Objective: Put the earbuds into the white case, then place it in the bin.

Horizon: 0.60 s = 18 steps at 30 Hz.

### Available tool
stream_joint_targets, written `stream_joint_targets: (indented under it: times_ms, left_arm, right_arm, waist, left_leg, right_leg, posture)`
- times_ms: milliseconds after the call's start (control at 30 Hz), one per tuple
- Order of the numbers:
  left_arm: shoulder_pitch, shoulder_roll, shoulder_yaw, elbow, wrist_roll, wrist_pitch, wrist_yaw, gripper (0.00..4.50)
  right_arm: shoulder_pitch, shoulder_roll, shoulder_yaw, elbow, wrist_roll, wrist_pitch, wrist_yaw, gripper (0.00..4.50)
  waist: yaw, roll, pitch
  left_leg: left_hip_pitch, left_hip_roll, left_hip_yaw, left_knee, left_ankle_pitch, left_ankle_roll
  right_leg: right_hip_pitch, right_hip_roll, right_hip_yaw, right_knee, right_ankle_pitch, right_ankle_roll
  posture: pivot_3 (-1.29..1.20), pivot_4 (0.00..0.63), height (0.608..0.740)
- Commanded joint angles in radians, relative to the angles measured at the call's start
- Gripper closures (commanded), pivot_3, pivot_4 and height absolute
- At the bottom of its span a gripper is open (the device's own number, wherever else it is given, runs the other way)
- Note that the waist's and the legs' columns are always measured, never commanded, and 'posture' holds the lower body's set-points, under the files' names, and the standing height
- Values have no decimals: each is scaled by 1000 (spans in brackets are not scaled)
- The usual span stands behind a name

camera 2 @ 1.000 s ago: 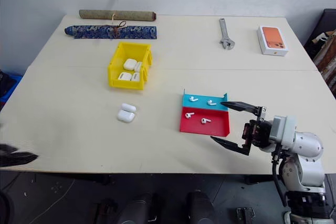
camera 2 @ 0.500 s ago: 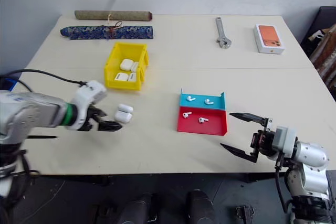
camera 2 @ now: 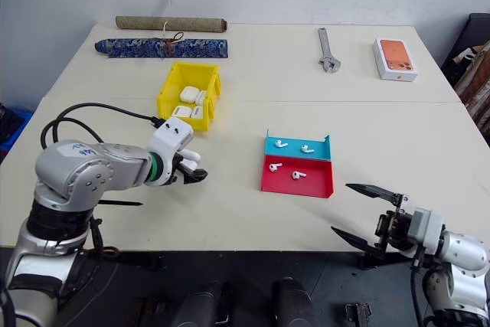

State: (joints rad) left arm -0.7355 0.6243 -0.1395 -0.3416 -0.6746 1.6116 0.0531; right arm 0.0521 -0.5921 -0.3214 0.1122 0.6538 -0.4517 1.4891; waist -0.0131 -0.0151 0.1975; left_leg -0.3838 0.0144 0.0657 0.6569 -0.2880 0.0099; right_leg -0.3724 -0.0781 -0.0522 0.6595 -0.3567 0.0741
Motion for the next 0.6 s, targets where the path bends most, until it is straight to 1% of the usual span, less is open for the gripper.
stream_joint_targets:
  times_ms: [33, 133, 267, 400, 600]
  left_arm:
    - [15, 10, 7, -7, -17, 3, 54, 21]
    - [5, 16, 35, -9, -59, 3, 68, 21]
    - [7, 59, 29, -12, -103, 3, 103, 21]
    - [20, 44, 37, 10, -112, 3, 147, 21]
    - [16, -20, 28, 60, -106, 3, 177, 21]
  right_arm:
    - [6, -29, -37, -35, 32, 5, 9, 0]
    - [8, -37, -40, -32, 34, 7, 10, 0]
    - [4, -34, -37, -29, 30, 8, 7, 0]
    - [-1, -31, -31, -34, 27, 11, 0, 0]
    - [-8, -28, -15, -75, 13, 29, -40, 0]
  waist:
    - [2, 0, 0]
    - [11, 0, 0]
    - [13, 0, 0]
    - [13, 0, 0]
    - [13, 0, 0]
  left_leg:
    - [0, 0, 0, 0, 0, 0]
    - [0, 0, 0, 0, 0, 0]
    - [0, 0, 0, 1, 0, 0]
    - [0, 0, 0, 1, 0, 0]
    - [0, 0, 0, 1, 0, 0]
  right_leg:
    - [0, 0, 0, 0, 0, 0]
    - [0, 0, 0, 0, 0, 0]
    - [0, 0, 0, 0, 0, 0]
    - [0, 0, 0, 0, 0, 0]
    - [0, 0, 0, 0, 0, 0]
  posture:
    - [0, 150, 740]
    - [0, 150, 740]
    - [0, 150, 740]
    - [0, 150, 740]
    - [0, 150, 740]
